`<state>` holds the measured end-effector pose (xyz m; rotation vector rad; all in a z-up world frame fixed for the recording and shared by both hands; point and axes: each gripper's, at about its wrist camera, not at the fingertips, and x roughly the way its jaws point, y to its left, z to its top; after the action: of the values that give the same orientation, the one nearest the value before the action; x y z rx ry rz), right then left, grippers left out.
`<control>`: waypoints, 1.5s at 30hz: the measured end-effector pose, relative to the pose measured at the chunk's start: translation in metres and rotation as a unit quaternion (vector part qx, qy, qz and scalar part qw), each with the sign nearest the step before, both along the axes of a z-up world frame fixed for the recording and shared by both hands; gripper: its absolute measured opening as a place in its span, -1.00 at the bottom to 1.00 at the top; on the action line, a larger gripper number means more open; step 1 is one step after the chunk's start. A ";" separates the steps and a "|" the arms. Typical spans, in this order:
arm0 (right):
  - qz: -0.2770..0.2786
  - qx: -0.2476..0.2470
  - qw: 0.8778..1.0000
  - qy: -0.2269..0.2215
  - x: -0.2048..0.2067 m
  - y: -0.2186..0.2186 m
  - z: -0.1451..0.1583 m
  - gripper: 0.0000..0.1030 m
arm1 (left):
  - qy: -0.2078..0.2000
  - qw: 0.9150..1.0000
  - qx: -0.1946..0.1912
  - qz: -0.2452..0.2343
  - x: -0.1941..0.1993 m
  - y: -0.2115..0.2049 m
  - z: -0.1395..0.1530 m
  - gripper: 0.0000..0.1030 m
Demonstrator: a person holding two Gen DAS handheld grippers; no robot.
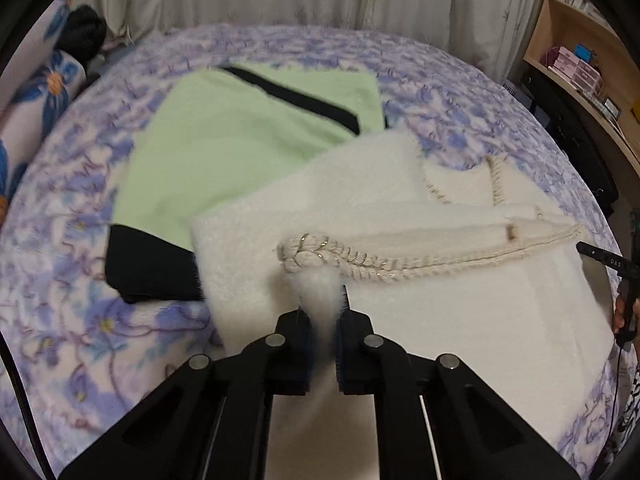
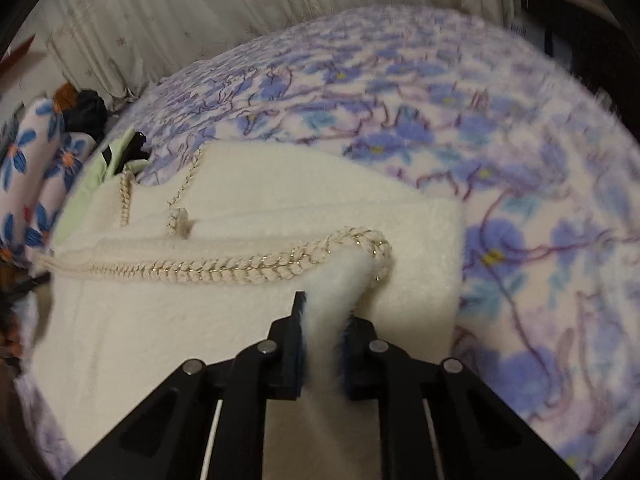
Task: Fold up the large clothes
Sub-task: 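Fold the held edge over the cardigan again with both grippers, release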
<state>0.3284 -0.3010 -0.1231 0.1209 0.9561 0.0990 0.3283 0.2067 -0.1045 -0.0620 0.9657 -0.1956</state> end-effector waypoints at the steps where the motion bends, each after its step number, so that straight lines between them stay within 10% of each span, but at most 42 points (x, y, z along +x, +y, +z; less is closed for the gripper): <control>1: -0.002 -0.005 1.000 -0.017 -0.007 0.003 0.010 -0.77 | -0.008 1.000 0.009 0.006 -0.005 -0.003 0.010 -0.89; 14: -0.081 0.025 0.987 -0.136 0.001 -0.013 0.098 -0.85 | -0.090 0.991 0.025 0.093 0.019 -0.001 0.096 -0.89; 30: -0.140 -0.017 0.990 0.014 0.099 -0.015 -0.029 -0.78 | -0.004 0.989 0.057 0.135 0.114 -0.002 -0.043 -0.81; 36: -0.150 -0.007 0.989 -0.008 0.088 -0.023 -0.007 -0.55 | -0.018 0.987 0.051 0.152 0.102 0.004 -0.030 -0.37; 45: -0.053 -0.002 0.997 -0.048 0.065 0.060 0.029 -0.55 | -0.090 0.987 0.028 0.129 0.045 -0.026 0.013 -0.40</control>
<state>0.3935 -0.2415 -0.0943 0.1621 0.8525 0.0046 0.3733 0.1806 -0.0915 -0.1150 0.7734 0.0640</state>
